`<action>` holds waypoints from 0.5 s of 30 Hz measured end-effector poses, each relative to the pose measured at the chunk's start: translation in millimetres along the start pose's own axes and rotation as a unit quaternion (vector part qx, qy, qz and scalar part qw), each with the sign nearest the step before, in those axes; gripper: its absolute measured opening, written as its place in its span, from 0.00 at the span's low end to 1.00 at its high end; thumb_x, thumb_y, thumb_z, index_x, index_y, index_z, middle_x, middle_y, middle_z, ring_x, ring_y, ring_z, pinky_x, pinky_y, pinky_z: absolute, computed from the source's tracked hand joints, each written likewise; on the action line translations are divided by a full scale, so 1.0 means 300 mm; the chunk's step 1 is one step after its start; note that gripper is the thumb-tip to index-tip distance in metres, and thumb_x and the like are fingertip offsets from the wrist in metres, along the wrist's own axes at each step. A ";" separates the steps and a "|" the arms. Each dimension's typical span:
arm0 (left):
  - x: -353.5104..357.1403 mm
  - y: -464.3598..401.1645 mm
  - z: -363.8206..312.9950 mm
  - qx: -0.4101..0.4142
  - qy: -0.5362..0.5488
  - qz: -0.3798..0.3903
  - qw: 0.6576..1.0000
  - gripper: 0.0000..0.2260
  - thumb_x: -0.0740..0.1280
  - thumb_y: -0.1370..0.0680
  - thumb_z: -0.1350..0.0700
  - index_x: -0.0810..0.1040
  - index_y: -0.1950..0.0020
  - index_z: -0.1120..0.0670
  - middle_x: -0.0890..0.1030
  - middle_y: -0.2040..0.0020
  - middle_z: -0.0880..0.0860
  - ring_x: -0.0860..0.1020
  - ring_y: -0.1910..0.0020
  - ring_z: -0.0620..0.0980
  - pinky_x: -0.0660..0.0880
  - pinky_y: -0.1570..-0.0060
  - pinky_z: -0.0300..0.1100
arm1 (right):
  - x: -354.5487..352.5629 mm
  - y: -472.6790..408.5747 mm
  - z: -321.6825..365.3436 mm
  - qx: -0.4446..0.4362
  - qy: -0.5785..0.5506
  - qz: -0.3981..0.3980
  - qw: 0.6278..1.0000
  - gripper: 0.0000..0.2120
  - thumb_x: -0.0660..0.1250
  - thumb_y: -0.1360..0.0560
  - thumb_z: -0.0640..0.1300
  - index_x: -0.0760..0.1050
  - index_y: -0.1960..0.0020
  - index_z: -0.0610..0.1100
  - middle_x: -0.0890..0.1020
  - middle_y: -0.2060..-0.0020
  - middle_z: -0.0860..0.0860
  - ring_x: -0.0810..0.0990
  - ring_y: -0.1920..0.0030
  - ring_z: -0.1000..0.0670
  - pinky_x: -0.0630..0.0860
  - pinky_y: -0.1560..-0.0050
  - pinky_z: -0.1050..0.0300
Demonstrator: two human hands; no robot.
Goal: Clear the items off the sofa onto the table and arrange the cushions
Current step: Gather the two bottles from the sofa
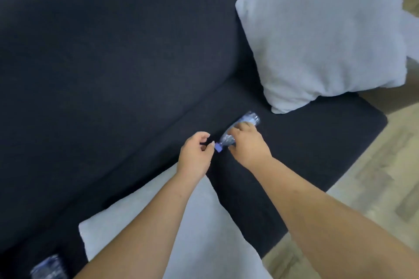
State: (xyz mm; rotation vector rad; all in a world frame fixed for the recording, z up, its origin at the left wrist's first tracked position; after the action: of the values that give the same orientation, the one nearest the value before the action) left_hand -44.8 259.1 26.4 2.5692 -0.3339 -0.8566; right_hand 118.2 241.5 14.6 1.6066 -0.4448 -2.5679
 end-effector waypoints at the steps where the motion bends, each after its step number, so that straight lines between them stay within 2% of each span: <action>1: -0.028 -0.016 0.028 -0.003 0.002 -0.007 1.000 0.12 0.69 0.20 0.55 0.79 0.37 0.51 0.81 0.41 0.48 0.80 0.49 0.45 0.72 0.51 0.35 | 0.044 -0.035 0.026 -0.014 0.046 0.015 0.999 0.20 0.68 0.26 0.42 0.75 0.34 0.45 0.74 0.34 0.44 0.64 0.27 0.40 0.70 0.35 0.44; 4: -0.114 -0.038 0.150 -0.024 0.012 -0.026 0.999 0.12 0.69 0.20 0.55 0.80 0.37 0.51 0.82 0.42 0.47 0.80 0.48 0.44 0.73 0.48 0.36 | 0.188 -0.104 0.068 -0.038 0.192 0.080 0.977 0.24 0.65 0.25 0.41 0.70 0.29 0.48 0.66 0.27 0.43 0.51 0.21 0.37 0.55 0.25 0.40; 7: -0.211 -0.032 0.295 -0.045 0.019 -0.050 0.998 0.11 0.69 0.20 0.56 0.81 0.38 0.50 0.82 0.41 0.47 0.80 0.46 0.43 0.74 0.47 0.34 | 0.281 -0.141 0.072 -0.035 0.282 0.117 0.952 0.26 0.64 0.24 0.41 0.67 0.27 0.50 0.63 0.25 0.43 0.46 0.21 0.35 0.48 0.24 0.34; 11: -0.312 -0.008 0.434 -0.060 0.031 -0.084 0.994 0.10 0.68 0.20 0.58 0.81 0.40 0.51 0.82 0.42 0.48 0.80 0.47 0.43 0.74 0.48 0.31 | 0.313 -0.160 0.065 -0.017 0.333 0.127 0.934 0.20 0.61 0.21 0.44 0.69 0.29 0.51 0.69 0.29 0.46 0.50 0.22 0.36 0.46 0.26 0.29; 13: -0.354 -0.003 0.476 -0.062 0.037 -0.099 0.992 0.10 0.69 0.20 0.58 0.82 0.40 0.51 0.83 0.43 0.49 0.80 0.48 0.43 0.75 0.47 0.31 | 0.302 -0.184 0.108 -0.005 0.300 0.099 0.949 0.16 0.60 0.21 0.43 0.74 0.34 0.50 0.74 0.33 0.47 0.55 0.23 0.36 0.46 0.27 0.27; 15: -0.380 -0.005 0.491 -0.062 0.050 -0.108 0.991 0.09 0.69 0.20 0.57 0.82 0.40 0.51 0.83 0.43 0.49 0.81 0.47 0.44 0.75 0.46 0.33 | 0.275 -0.204 0.188 -0.008 0.242 0.057 0.969 0.14 0.64 0.23 0.42 0.76 0.38 0.49 0.77 0.35 0.46 0.59 0.24 0.36 0.46 0.28 0.26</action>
State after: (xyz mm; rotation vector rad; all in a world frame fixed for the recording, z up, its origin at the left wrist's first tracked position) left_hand -224.5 255.3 -22.3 2.5519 0.0267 -0.7909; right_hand 36.4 293.1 -51.4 2.0444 -0.4489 -1.9920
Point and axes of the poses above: each hand's wrist, its own y-axis away from the middle knuckle, its own x-axis out of the palm, z = x × y, the point moved 10 cm from there along -y, towards the middle knuckle
